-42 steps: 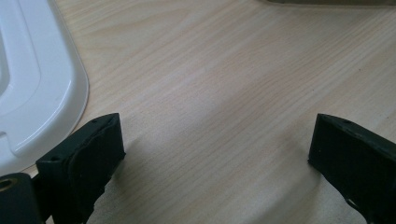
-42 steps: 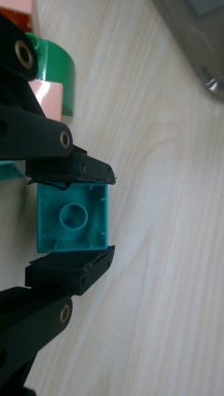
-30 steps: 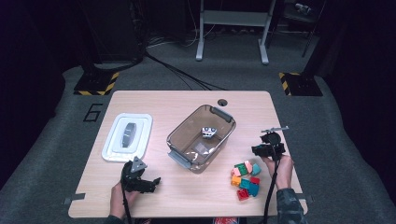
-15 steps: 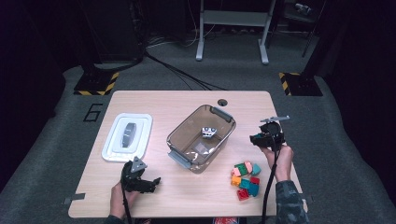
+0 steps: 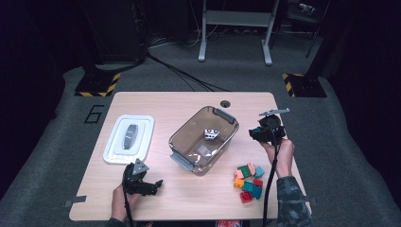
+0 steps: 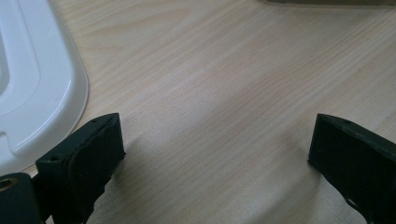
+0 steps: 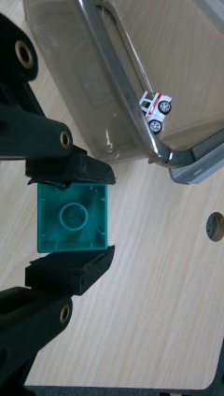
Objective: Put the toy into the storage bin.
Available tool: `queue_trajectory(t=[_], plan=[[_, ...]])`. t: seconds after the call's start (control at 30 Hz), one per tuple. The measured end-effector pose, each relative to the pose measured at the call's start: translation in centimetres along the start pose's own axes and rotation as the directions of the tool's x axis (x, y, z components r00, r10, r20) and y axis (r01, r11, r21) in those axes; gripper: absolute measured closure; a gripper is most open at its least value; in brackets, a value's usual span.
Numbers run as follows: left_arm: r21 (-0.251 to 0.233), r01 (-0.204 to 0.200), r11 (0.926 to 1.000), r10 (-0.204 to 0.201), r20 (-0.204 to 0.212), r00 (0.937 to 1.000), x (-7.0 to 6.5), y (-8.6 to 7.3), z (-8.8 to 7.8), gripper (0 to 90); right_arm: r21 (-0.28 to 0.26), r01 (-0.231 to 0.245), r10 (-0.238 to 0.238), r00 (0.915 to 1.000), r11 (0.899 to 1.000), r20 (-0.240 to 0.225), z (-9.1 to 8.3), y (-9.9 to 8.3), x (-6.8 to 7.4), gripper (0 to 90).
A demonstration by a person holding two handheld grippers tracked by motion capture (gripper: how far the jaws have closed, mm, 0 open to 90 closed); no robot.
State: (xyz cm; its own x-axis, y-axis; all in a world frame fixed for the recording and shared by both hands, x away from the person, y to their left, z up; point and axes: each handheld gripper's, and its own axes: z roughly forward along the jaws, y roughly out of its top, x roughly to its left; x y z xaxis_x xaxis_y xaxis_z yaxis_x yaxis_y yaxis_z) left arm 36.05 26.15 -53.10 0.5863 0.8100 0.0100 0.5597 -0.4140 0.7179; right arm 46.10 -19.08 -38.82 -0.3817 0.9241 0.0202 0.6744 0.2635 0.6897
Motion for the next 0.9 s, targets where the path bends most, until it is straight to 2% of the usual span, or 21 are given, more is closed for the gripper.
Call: queue_trajectory(t=[0.03,0.23,0.27,0.53,0.7,0.9], plan=[[0.0,0.001,1.0,-0.001,0.0,1.0,0.0,0.0,0.0,3.2,0.006,-0.009,0.009,1.0,1.0,0.003,-0.1,0.2,0.2,58.7],[0.001,0.001,1.0,-0.001,0.001,1.0,0.0,0.0,0.0,3.2,-0.016,0.022,-0.022,0.9998,1.0,0.001,-0.5,1.3,0.6,58.7],[0.0,0.0,1.0,0.0,0.0,1.0,0.0,0.0,0.0,3.2,-0.015,0.014,-0.014,0.9999,1.0,0.002,-0.7,1.5,0.8,58.7],[0.0,0.0,1.0,0.0,0.0,1.0,0.0,0.0,0.0,3.2,-0.043,0.058,-0.058,0.9983,0.997,0.004,-1.4,3.2,1.7,58.7],[0.0,0.0,1.0,0.0,0.0,1.0,0.0,0.0,0.0,3.2,-0.049,0.073,-0.073,0.9973,0.996,0.001,-1.5,4.3,2.7,58.7],[0.0,0.0,1.0,0.0,0.0,1.0,0.0,0.0,0.0,3.2,-0.061,0.116,-0.116,0.9932,0.991,-0.009,-1.0,5.4,4.2,58.7]])
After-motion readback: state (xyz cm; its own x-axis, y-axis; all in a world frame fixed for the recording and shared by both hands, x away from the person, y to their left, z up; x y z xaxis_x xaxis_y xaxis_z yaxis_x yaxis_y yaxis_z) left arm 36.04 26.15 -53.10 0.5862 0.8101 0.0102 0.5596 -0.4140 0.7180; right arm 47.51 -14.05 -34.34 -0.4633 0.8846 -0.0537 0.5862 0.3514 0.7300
